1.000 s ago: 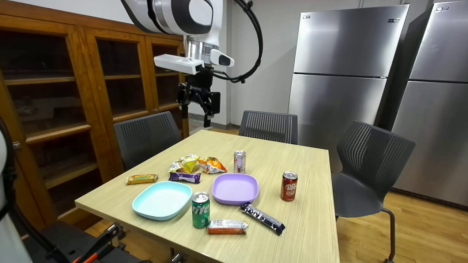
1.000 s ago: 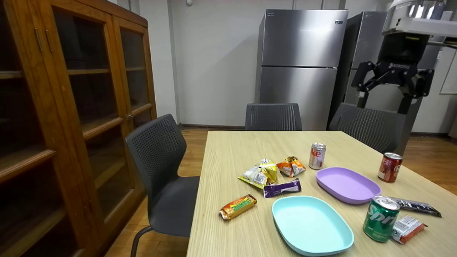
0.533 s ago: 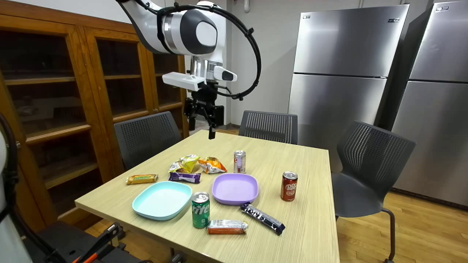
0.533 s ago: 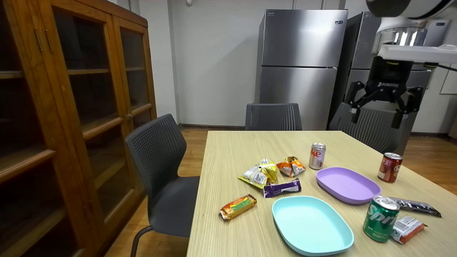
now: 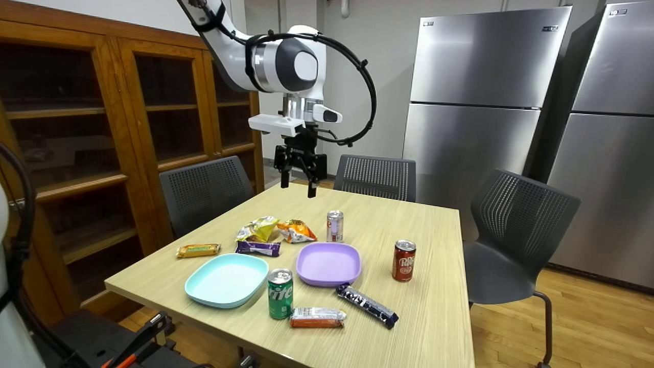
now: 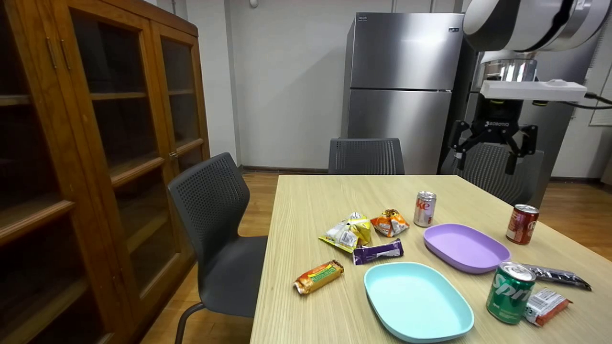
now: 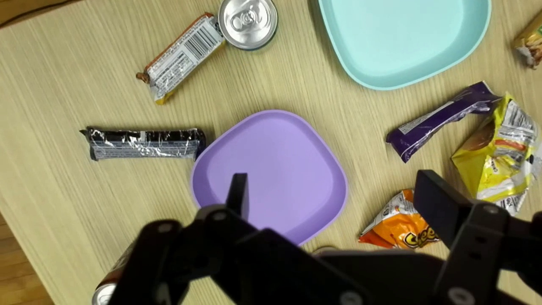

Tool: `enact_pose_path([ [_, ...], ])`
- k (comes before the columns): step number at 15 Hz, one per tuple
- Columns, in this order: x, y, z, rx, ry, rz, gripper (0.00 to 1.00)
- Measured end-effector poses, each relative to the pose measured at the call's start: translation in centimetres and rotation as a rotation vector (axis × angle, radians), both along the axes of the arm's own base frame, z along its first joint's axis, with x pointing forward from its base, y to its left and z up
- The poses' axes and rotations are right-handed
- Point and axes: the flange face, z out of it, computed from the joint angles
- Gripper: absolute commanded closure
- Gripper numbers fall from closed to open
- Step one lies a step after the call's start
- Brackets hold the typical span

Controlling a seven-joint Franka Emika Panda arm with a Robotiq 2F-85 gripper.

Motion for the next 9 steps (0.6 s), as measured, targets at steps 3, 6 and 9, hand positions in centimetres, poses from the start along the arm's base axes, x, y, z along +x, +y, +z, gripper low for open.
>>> enact_pose_path([
  [3,2.4,-0.2,-0.8,-0.015,-0.005,-0.011,0.00],
  [6,2.9,-0.2,-1.1,-0.017,-0.004,-0.011,0.00],
  [9,3.0,-0.2,-1.0,-0.017,-0.005,-0.012,0.00],
])
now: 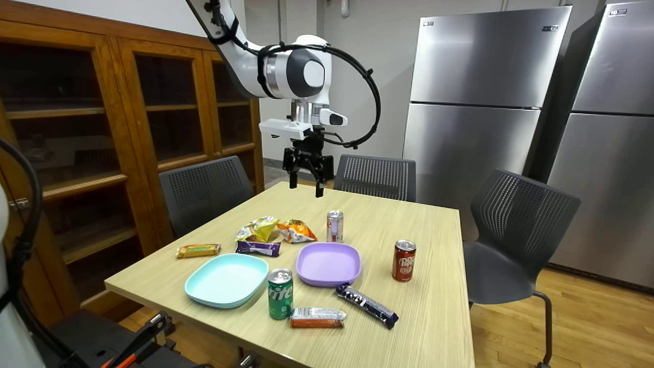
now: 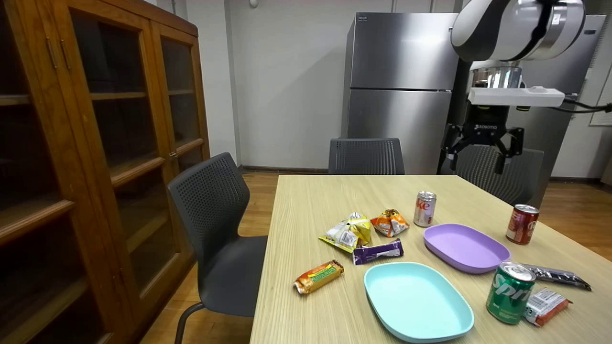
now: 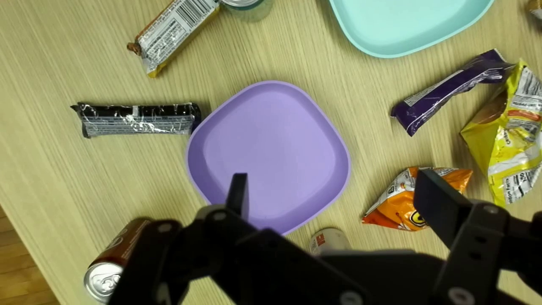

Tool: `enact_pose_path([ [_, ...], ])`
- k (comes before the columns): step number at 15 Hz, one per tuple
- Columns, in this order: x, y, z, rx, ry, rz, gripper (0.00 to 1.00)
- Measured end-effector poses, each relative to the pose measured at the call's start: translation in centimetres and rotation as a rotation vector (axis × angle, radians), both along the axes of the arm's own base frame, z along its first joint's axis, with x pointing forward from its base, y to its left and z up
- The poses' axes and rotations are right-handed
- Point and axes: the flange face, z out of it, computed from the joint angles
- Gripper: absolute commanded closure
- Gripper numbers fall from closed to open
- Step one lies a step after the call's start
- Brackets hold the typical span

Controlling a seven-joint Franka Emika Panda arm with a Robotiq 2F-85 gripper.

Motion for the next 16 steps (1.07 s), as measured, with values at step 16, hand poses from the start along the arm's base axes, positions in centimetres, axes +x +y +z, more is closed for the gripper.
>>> enact_pose_path([
  [16,3.5,1.4,-7.5,-0.031,-0.124,-0.039,0.00],
])
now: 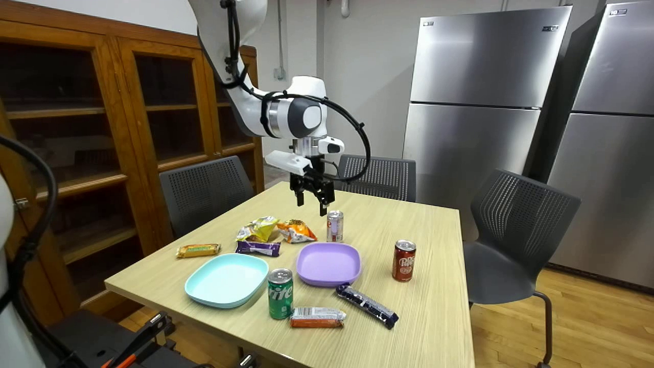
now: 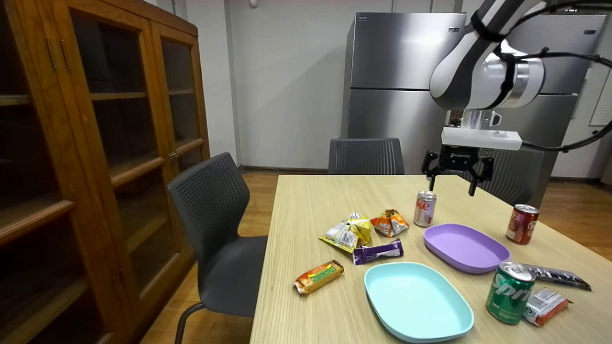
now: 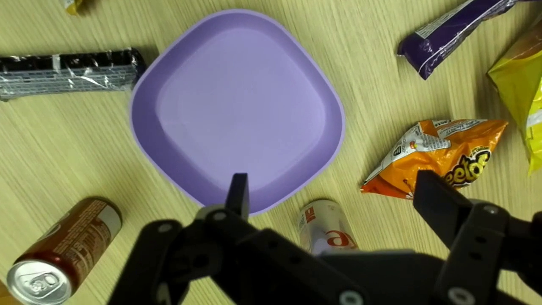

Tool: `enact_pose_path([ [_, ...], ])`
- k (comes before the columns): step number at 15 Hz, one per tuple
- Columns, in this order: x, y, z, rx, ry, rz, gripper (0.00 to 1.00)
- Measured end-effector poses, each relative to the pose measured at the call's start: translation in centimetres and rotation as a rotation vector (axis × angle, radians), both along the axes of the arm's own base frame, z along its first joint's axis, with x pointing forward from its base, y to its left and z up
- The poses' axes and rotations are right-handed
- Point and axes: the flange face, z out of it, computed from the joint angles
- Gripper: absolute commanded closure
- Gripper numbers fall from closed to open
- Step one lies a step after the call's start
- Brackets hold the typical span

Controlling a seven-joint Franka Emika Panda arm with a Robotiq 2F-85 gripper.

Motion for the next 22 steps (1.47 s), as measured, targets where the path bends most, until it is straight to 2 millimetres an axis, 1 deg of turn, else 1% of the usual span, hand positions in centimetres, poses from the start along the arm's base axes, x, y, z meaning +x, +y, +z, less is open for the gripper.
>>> enact_pose_path([
  [15,7.7,-0.1,-6.0,-0.028,-0.054,0.022,0.00],
  [22,10.4,-0.4,-8.0,-0.043,-0.077,0.026,0.00],
])
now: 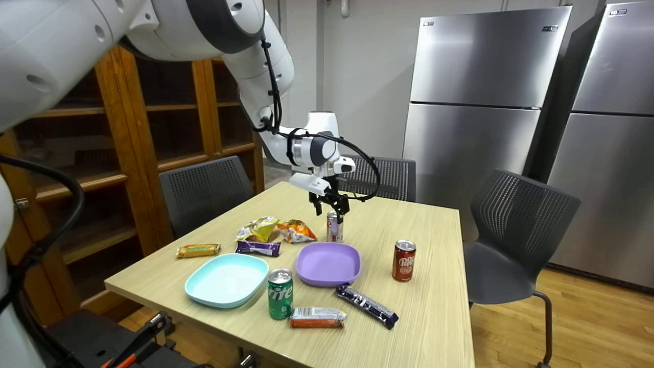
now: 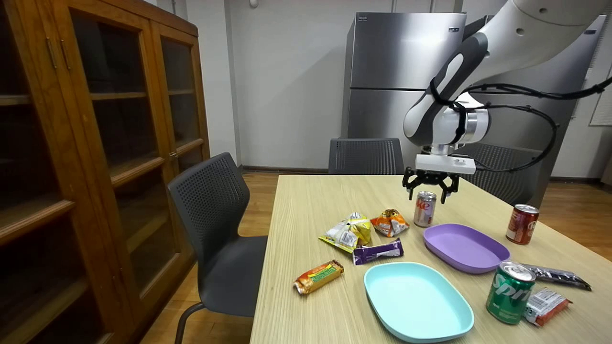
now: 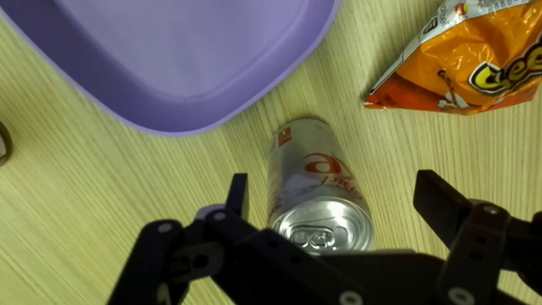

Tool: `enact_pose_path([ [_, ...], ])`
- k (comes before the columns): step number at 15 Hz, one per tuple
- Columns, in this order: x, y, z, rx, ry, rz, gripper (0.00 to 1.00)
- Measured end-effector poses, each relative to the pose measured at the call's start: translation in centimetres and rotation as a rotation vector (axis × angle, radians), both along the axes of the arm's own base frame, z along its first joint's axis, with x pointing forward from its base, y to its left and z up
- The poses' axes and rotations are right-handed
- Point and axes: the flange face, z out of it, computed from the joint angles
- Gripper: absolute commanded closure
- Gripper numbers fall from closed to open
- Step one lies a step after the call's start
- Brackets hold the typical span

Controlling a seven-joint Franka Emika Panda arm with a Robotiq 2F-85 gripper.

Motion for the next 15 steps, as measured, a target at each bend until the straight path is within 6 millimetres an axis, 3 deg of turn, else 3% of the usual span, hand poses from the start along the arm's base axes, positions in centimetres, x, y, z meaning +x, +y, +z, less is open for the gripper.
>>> enact_pose_path([
  [3,0.9,-0.1,-0.5,-0.005,-0.008,0.002,0.00],
  [4,1.2,0.0,-0.6,-0.006,-0.011,0.003,0.25],
  [5,1.5,0.0,-0.7,-0.006,-0.013,0.004,0.26],
  [9,2.2,-0.2,-0.5,-0.013,-0.022,0.003,0.58],
  [15,3.1,-0.7,3.5,-0.023,-0.074,-0.003,0.62],
])
